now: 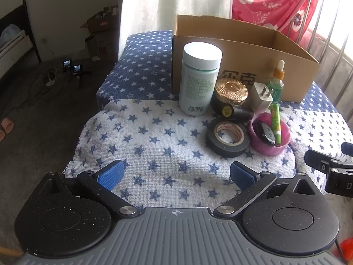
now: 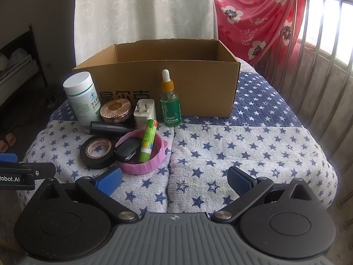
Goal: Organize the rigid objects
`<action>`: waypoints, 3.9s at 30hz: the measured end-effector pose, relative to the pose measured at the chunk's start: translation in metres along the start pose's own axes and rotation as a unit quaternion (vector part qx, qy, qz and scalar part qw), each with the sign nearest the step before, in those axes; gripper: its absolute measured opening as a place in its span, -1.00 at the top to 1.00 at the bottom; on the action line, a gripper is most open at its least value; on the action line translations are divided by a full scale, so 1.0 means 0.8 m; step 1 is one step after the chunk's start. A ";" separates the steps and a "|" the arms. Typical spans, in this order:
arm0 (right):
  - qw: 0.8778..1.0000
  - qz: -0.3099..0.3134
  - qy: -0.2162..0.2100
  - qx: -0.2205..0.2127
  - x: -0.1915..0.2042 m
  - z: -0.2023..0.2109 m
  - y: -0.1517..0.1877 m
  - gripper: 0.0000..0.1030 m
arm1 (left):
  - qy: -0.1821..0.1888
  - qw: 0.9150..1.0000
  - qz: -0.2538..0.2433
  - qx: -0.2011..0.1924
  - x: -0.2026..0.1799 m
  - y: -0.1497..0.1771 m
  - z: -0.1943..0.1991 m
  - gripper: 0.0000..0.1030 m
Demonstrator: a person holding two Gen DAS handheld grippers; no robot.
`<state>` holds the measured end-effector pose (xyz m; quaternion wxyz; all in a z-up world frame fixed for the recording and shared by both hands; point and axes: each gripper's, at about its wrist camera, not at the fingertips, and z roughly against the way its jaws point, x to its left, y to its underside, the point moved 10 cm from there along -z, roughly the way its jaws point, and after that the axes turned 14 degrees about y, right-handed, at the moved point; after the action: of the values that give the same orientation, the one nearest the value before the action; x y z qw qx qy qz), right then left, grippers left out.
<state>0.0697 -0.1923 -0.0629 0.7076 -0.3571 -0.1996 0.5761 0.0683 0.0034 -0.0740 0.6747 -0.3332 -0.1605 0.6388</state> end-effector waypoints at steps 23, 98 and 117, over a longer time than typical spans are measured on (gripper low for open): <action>1.000 -0.003 -0.004 0.004 0.001 0.002 0.004 -1.00 | 0.002 1.000 -0.009 0.003 -0.003 0.002 -0.001 -1.00; 0.997 -0.060 -0.041 0.004 -0.019 -0.046 -0.013 -1.00 | 0.086 0.995 -0.056 0.022 -0.048 -0.029 -0.048 -1.00; 0.970 -0.110 -0.215 0.009 0.002 -0.051 -0.050 -0.34 | 0.119 0.984 -0.132 -0.020 -0.084 -0.037 -0.063 -0.81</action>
<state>0.1253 -0.2056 -0.0611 0.7102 -0.1946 -0.3798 0.5599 0.1137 -0.0731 -0.0771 0.7605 -0.3965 -0.1340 0.4965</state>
